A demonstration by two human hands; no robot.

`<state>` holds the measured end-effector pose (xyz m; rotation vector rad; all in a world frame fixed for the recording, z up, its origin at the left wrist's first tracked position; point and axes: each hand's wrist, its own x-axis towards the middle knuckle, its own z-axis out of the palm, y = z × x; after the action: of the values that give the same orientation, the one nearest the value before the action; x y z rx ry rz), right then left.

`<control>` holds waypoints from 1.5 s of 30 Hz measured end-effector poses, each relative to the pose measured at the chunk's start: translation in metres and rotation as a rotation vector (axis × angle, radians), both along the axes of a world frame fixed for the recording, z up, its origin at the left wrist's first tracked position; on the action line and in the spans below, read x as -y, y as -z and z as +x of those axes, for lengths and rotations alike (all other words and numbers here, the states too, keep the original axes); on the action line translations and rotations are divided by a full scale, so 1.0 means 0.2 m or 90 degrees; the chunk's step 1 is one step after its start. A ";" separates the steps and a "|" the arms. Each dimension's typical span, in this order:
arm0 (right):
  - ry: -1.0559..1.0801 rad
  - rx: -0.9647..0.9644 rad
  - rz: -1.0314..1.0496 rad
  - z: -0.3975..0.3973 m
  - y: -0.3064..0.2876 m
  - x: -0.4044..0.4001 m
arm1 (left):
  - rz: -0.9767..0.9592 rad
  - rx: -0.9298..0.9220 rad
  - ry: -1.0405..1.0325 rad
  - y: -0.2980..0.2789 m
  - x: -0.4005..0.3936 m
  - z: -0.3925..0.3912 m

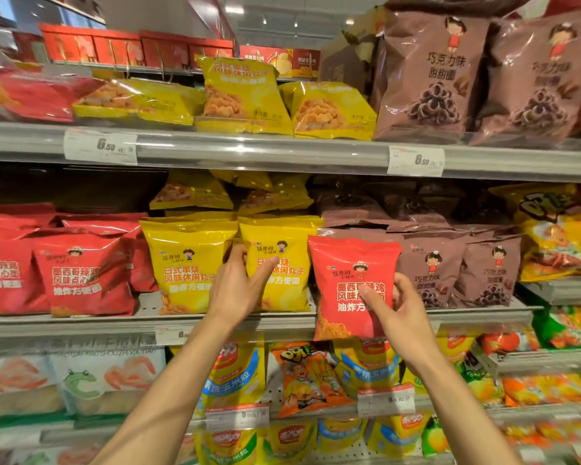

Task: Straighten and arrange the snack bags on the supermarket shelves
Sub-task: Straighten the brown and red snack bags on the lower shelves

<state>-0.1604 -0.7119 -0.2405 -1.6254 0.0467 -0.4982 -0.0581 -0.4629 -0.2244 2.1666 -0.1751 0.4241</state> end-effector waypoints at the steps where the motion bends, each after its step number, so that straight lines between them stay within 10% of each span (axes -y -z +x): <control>1: -0.003 -0.002 0.006 0.00 0.00 0.00 | 0.005 -0.016 0.005 0.02 0.01 0.00; 20: 0.000 -0.034 0.067 -0.08 0.12 -0.19 | -0.167 -0.073 0.143 0.08 -0.18 -0.27; 45: -0.245 -0.077 0.058 -0.01 0.28 -0.86 | -0.326 -0.074 -0.171 0.33 -0.90 -0.79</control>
<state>-0.1616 -0.5409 -0.2959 -1.5268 -0.1489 -0.1000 -0.2161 -0.2824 -0.2909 1.7035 0.2674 0.4362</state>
